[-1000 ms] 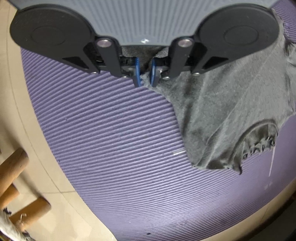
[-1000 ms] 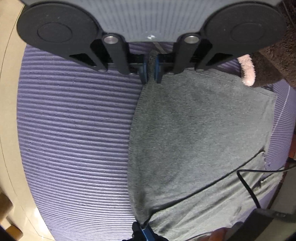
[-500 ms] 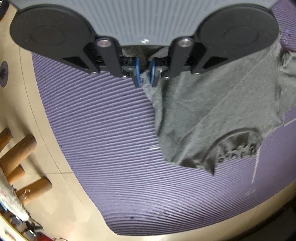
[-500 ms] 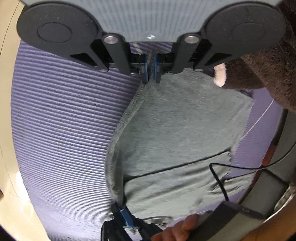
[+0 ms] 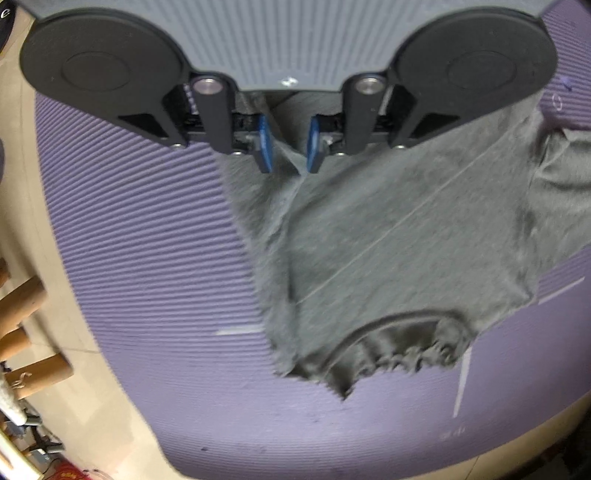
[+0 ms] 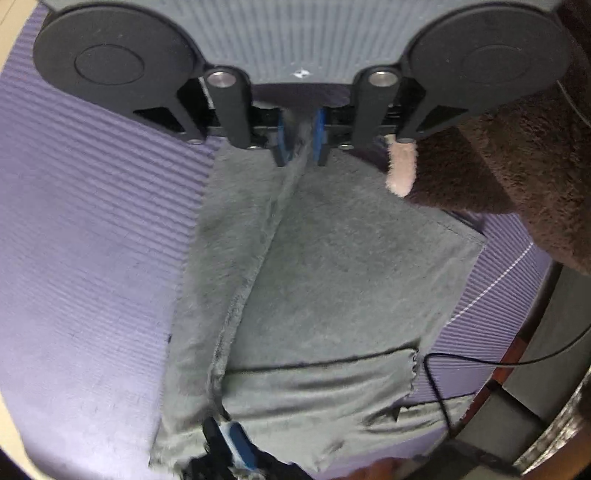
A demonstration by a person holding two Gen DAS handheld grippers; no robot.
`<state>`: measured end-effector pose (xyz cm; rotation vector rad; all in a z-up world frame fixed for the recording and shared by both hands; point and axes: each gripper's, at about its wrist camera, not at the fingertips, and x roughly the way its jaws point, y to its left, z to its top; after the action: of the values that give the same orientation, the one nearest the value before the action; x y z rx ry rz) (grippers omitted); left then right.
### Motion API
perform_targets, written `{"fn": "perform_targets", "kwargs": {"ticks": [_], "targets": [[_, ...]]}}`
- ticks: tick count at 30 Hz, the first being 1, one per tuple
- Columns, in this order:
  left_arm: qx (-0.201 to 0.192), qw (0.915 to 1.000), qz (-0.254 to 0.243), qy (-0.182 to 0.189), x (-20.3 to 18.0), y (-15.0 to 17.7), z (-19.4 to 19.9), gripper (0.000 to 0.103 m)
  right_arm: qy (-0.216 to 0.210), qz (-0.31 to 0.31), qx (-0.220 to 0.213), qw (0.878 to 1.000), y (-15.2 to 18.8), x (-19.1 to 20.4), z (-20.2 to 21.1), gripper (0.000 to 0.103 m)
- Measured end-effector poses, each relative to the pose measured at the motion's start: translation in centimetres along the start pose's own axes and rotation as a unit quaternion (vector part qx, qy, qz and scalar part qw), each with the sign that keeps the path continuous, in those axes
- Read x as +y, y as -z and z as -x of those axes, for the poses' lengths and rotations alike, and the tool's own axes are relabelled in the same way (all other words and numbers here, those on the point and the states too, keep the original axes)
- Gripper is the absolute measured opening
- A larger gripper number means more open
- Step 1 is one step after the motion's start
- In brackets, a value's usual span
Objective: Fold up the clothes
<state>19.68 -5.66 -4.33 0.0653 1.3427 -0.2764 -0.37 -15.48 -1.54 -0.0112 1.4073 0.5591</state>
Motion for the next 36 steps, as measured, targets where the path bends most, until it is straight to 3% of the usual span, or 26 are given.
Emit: {"fn": "perform_targets", "kwargs": {"ticks": [2, 5, 8, 9, 12, 14, 16, 18, 21, 22, 24, 32, 36], "targets": [[-0.005, 0.9999, 0.009, 0.002, 0.8, 0.2, 0.1, 0.035, -0.002, -0.012, -0.017, 1.0, -0.2, -0.6, 0.7, 0.027], [-0.008, 0.9996, 0.018, 0.018, 1.6, 0.7, 0.3, 0.03, 0.007, -0.034, -0.045, 0.998, -0.5, -1.6, 1.8, 0.027], [-0.012, 0.9988, 0.02, 0.044, 1.7, 1.1, 0.3, 0.016, 0.015, -0.044, -0.048, 0.998, -0.7, -2.2, 1.8, 0.01], [-0.009, 0.999, 0.014, 0.042, 1.5, 1.2, 0.2, 0.013, 0.017, -0.04, -0.039, 0.998, -0.7, -2.2, 1.5, 0.01], [-0.008, 0.9996, -0.01, 0.026, 1.1, 1.2, -0.2, 0.017, 0.017, -0.034, -0.013, 0.999, -0.4, -1.9, 0.9, 0.014], [-0.016, 0.9993, -0.023, 0.023, 1.1, 1.2, -0.5, 0.034, 0.011, -0.022, -0.005, 1.0, 0.0, -1.4, 0.8, 0.018], [-0.025, 0.9989, -0.016, 0.036, 1.6, 1.0, -0.8, 0.038, 0.022, 0.006, -0.007, 1.0, 0.4, -0.3, 0.8, 0.026], [-0.027, 0.9986, -0.011, 0.045, 1.8, 1.0, -1.1, 0.031, 0.031, 0.023, 0.002, 0.999, 0.4, 0.4, 0.2, 0.026], [-0.034, 0.9975, -0.014, 0.061, 1.8, 1.0, -1.4, 0.008, 0.052, 0.042, 0.026, 0.997, 0.6, 1.1, -1.3, 0.025], [-0.034, 0.9972, -0.015, 0.065, 1.7, 1.0, -1.5, 0.005, 0.057, 0.049, 0.029, 0.997, 0.7, 1.2, -1.5, 0.024], [-0.039, 0.997, -0.016, 0.064, 1.4, 1.1, -1.4, 0.004, 0.06, 0.054, 0.026, 0.996, 0.6, 1.3, -1.5, 0.005], [-0.055, 0.9968, -0.024, 0.052, 1.4, 0.2, 0.2, 0.003, 0.016, 0.035, -0.028, 0.999, 0.4, 1.4, 1.0, 0.003], [-0.049, 0.9979, -0.033, 0.028, 1.4, 0.2, -0.4, 0.004, 0.014, 0.041, -0.018, 0.999, 0.1, 1.9, -0.2, 0.003]]}}
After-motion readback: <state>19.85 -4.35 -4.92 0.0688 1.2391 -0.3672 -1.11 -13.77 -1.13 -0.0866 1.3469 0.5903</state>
